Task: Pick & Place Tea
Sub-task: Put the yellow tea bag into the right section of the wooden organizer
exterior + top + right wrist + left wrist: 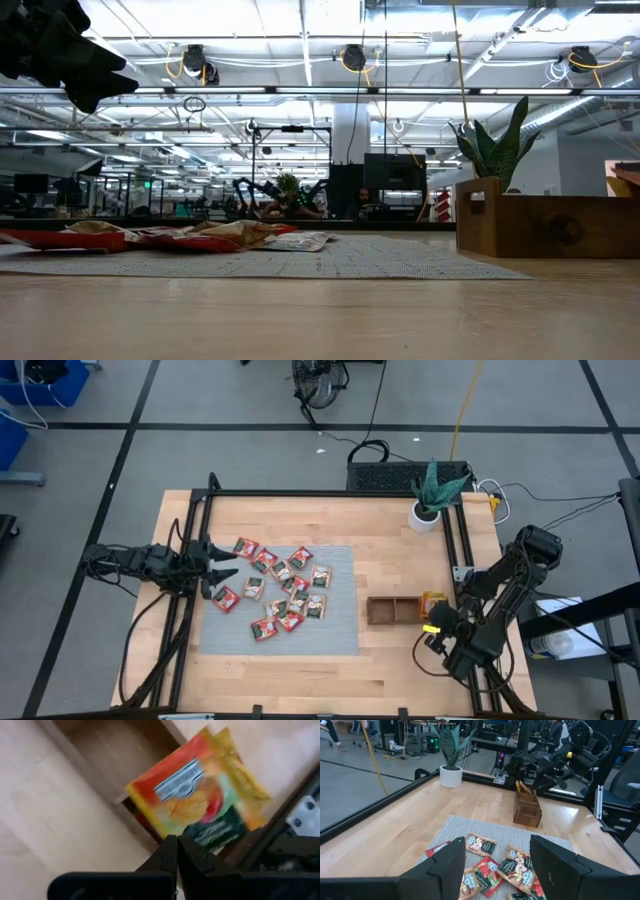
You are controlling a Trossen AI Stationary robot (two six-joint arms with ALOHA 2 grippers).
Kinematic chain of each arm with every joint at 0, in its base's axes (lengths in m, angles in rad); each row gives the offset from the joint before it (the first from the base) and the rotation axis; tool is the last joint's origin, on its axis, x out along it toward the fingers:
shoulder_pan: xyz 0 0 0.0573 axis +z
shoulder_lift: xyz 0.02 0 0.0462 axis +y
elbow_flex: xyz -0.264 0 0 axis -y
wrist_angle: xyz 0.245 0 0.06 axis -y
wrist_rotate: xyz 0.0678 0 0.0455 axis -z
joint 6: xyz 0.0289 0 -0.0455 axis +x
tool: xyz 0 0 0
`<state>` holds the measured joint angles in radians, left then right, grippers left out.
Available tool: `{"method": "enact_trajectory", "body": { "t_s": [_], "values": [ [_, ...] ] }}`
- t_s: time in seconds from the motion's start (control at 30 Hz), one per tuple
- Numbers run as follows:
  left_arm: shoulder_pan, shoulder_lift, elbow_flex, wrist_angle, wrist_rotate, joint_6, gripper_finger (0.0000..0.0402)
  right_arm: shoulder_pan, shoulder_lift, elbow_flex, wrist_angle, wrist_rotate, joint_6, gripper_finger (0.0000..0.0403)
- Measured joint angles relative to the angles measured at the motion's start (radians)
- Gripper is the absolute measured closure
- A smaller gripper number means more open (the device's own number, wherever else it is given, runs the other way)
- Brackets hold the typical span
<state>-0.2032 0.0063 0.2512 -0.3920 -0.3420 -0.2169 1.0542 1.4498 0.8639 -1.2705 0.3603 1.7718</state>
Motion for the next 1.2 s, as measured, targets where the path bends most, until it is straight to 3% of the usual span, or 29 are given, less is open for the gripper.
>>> {"method": "enact_trajectory", "body": {
  "t_s": [0.17, 0.27, 0.4, 0.6, 0.7, 0.83, 1.03, 1.2],
  "values": [
    [0.0, 0.0, 0.0, 0.0, 0.0, 0.0, 0.0178, 0.0, 0.0, 0.0, 0.006, -0.117, -0.002, 0.0403],
    [0.0, 0.0, 0.0, 0.0, 0.0, 0.0, 0.0178, 0.001, 0.0, 0.0, -0.018, -0.119, 0.02, 0.0403],
    [0.0, 0.0, 0.0, 0.0, 0.0, 0.0, 0.0178, 0.001, -0.001, 0.0, -0.018, -0.027, -0.002, 0.0403],
    [0.0, 0.0, 0.0, 0.0, 0.0, 0.0, 0.0179, -0.007, -0.001, 0.0, -0.045, 0.198, -0.01, 0.0402],
    [0.0, 0.0, 0.0, 0.0, 0.0, 0.0, 0.0179, -0.03, -0.009, 0.0, -0.089, 0.242, -0.063, 0.0389],
    [0.0, 0.0, 0.0, 0.0, 0.0, 0.0, 0.0179, -0.093, -0.065, 0.0, -0.119, 0.191, -0.207, 0.0345],
    [0.0, 0.0, 0.0, 0.0, 0.0, 0.0, 0.0178, -0.282, -0.212, 0.0, -0.043, -0.087, -0.697, 0.0266],
    [0.0, 0.0, 0.0, 0.0, 0.0, 0.0, 0.0178, -0.471, -0.262, 0.0, 0.009, -0.13, -1.03, 0.0237]
  ]
}}
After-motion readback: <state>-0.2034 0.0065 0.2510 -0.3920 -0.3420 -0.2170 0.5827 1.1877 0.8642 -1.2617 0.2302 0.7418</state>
